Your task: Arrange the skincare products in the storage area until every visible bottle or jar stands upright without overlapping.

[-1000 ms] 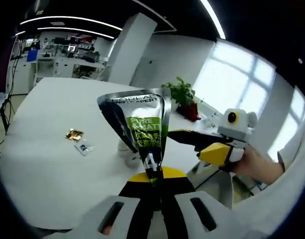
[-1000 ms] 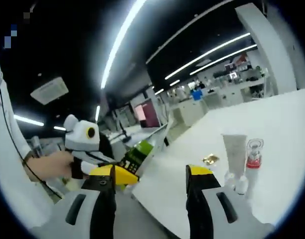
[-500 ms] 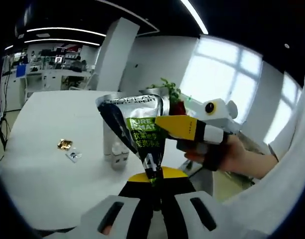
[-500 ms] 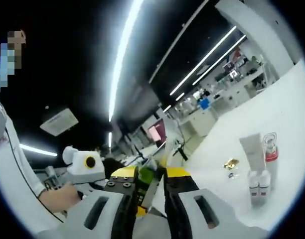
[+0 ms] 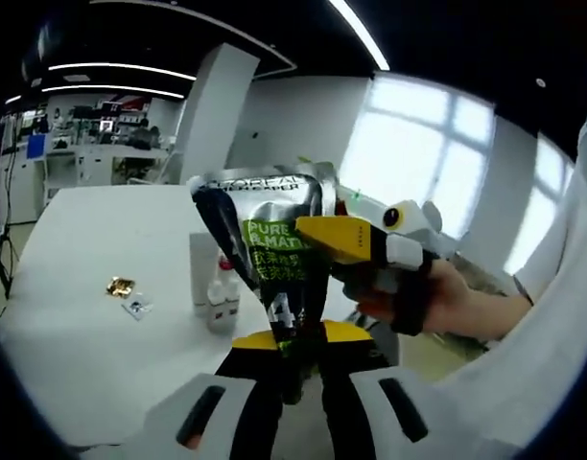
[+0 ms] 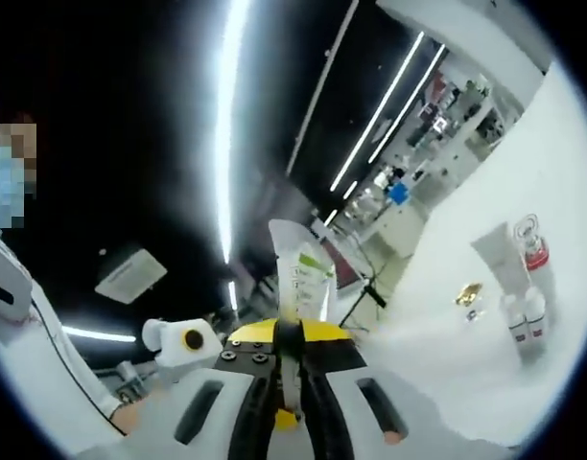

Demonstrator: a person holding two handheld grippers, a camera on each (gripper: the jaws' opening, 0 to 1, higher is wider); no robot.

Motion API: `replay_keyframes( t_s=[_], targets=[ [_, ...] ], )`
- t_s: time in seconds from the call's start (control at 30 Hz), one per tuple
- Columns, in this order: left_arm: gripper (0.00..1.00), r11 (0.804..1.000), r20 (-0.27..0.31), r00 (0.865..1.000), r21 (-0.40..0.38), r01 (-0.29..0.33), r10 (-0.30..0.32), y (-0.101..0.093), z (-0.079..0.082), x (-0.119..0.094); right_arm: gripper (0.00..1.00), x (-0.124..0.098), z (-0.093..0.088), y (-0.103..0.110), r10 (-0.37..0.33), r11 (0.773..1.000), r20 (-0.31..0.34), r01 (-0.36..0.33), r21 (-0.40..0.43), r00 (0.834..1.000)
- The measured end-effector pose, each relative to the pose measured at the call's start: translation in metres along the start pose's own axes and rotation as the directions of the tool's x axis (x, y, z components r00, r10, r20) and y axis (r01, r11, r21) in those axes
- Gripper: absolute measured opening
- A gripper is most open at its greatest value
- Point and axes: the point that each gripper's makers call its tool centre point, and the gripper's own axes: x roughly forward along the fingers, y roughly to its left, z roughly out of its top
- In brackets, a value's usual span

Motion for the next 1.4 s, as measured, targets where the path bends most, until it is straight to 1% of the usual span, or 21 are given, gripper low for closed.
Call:
replay_keyframes(
  t_s=[0.17,0.23,0.3,0.37,0.5,0.6,0.73,0.8,0.83,0.9,1.0,1.03,1.07,1.1,1.13,1.23,1.27,1.3,1.33,1.37,1.4],
  targets=[
    [0.29,1.000,-0.007,1.000,-0.013,0.007,-0.007,0.014,0.003,-0.005,0.04,0.005,0.005,-0.005,0.013,1.000,0.019,-0.014,0.023,1.000],
    [0.43,1.000,0.004,1.000,-0.028,0.013,-0.013,0.016,0.003,-0.011,0.03,0.007,0.004,-0.007,0.017,1.000,0.012,-0.018,0.023,1.000],
    [0.58,0.990,0.063,0.994,-0.108,0.094,-0.088,0.006,0.011,-0.016,0.03,0.009,0.001,-0.008,0.030,0.999,-0.004,-0.030,0.027,1.000],
    [0.69,0.984,0.094,0.989,-0.125,0.128,-0.117,0.008,0.017,-0.020,0.02,0.012,0.001,-0.009,0.035,0.999,-0.009,-0.035,0.031,0.999],
    [0.78,0.962,0.152,0.971,-0.175,0.209,-0.183,0.025,0.031,-0.027,0.01,0.016,0.004,0.000,0.109,0.992,-0.016,-0.108,0.059,0.994],
    [0.80,0.948,0.158,0.958,-0.175,0.265,-0.239,0.037,0.038,-0.029,0.01,0.023,0.007,0.004,0.137,0.990,-0.046,-0.136,0.038,0.989],
    [0.77,0.896,0.165,0.914,-0.197,0.398,-0.370,0.039,0.048,-0.029,0.01,0.030,0.012,0.022,0.242,0.969,-0.058,-0.238,0.070,0.969],
    [0.72,0.870,0.161,0.893,-0.212,0.446,-0.419,0.042,0.049,-0.028,0.01,0.034,0.015,0.032,0.298,0.952,-0.058,-0.292,0.086,0.953],
    [0.69,0.858,0.167,0.883,-0.215,0.466,-0.438,0.043,0.051,-0.028,0.01,0.036,0.017,0.033,0.301,0.952,-0.058,-0.296,0.082,0.952],
    [0.57,0.821,0.190,0.850,-0.227,0.524,-0.491,0.041,0.056,-0.029,0.01,0.043,0.017,0.037,0.319,0.946,-0.078,-0.313,0.079,0.945],
    [0.38,0.753,0.260,0.786,-0.235,0.614,-0.560,0.034,0.068,-0.034,0.01,0.051,0.013,0.038,0.323,0.946,-0.100,-0.317,0.071,0.941],
    [0.33,0.750,0.262,0.784,-0.235,0.618,-0.563,0.035,0.068,-0.033,0.01,0.055,0.012,0.036,0.317,0.948,-0.101,-0.311,0.071,0.943],
    [0.32,0.764,0.253,0.796,-0.231,0.602,-0.550,0.038,0.067,-0.030,0.01,0.056,0.012,0.034,0.310,0.950,-0.099,-0.303,0.074,0.946],
    [0.29,0.757,0.259,0.790,-0.234,0.610,-0.556,0.038,0.068,-0.031,0.01,0.057,0.013,0.030,0.302,0.952,-0.088,-0.295,0.082,0.949],
    [0.25,0.763,0.261,0.796,-0.239,0.601,-0.545,0.040,0.068,-0.030,0.01,0.058,0.014,0.026,0.287,0.956,-0.079,-0.282,0.075,0.954],
    [0.10,0.822,0.255,0.852,-0.244,0.514,-0.457,0.060,0.066,-0.021,0.01,0.064,0.013,0.003,0.173,0.984,-0.070,-0.169,0.049,0.982],
    [0.05,0.824,0.243,0.863,-0.269,0.498,-0.443,0.063,0.063,-0.019,0.01,0.066,0.011,-0.007,0.123,0.992,-0.075,-0.120,0.050,0.990],
    [0.05,0.846,0.233,0.892,-0.294,0.445,-0.388,0.073,0.060,-0.013,0.01,0.068,0.011,-0.011,0.108,0.993,-0.061,-0.105,0.051,0.992],
    [0.04,0.850,0.235,0.897,-0.302,0.433,-0.374,0.075,0.058,-0.011,0.01,0.069,0.011,-0.015,0.090,0.995,-0.052,-0.088,0.041,0.995],
    [0.04,0.844,0.251,0.891,-0.303,0.443,-0.378,0.074,0.059,-0.012,0.02,0.070,0.012,-0.018,0.078,0.997,-0.032,-0.077,0.033,0.996],
    [0.04,0.846,0.264,0.897,-0.316,0.428,-0.355,0.077,0.059,-0.010,0.02,0.074,0.015,-0.021,0.060,0.996,0.020,-0.061,0.067,0.998]
  ],
)
